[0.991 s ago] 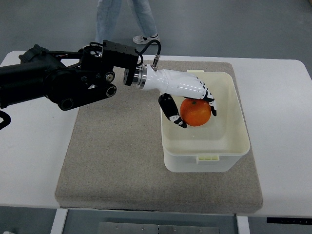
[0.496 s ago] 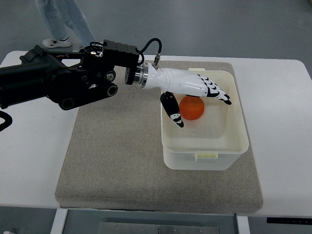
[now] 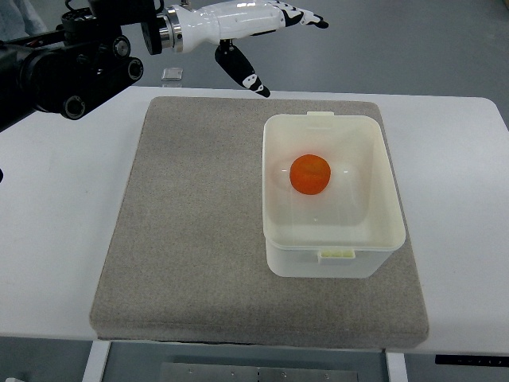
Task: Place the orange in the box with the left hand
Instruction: 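Lift the open left hand out of the box and withdraw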
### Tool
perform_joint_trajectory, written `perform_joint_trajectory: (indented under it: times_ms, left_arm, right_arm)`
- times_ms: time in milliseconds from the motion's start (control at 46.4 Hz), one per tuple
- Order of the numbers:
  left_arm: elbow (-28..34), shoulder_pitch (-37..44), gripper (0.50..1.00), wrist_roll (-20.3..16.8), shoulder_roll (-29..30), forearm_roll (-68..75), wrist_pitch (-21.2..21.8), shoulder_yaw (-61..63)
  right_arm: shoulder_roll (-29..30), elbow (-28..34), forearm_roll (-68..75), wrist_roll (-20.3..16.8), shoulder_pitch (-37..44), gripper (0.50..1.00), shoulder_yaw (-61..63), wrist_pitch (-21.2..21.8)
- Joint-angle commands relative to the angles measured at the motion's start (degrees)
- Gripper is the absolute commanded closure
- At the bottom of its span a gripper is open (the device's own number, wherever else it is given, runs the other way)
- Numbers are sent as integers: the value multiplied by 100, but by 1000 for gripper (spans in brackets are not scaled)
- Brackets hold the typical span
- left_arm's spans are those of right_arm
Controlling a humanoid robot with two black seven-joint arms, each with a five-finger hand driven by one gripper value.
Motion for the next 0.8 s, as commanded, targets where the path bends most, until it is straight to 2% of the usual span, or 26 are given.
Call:
perform_joint_trajectory:
  times_ms: [0,345,560,776]
  left_arm:
    - [385,78,514,0,-36,-476,254,12]
    - [1571,500,521,0,-343,-2226,360,74]
    - [1783,746,523,0,-501,-2780,333,65]
    - [2117,860,525,0,-554,-3816,79,21]
  right_arm:
    - [0,0,0,0,0,574,0,0]
    - [0,0,0,0,0,574,0,0]
    - [0,0,0,0,0,574,0,0]
    - [0,0,0,0,0,574,0,0]
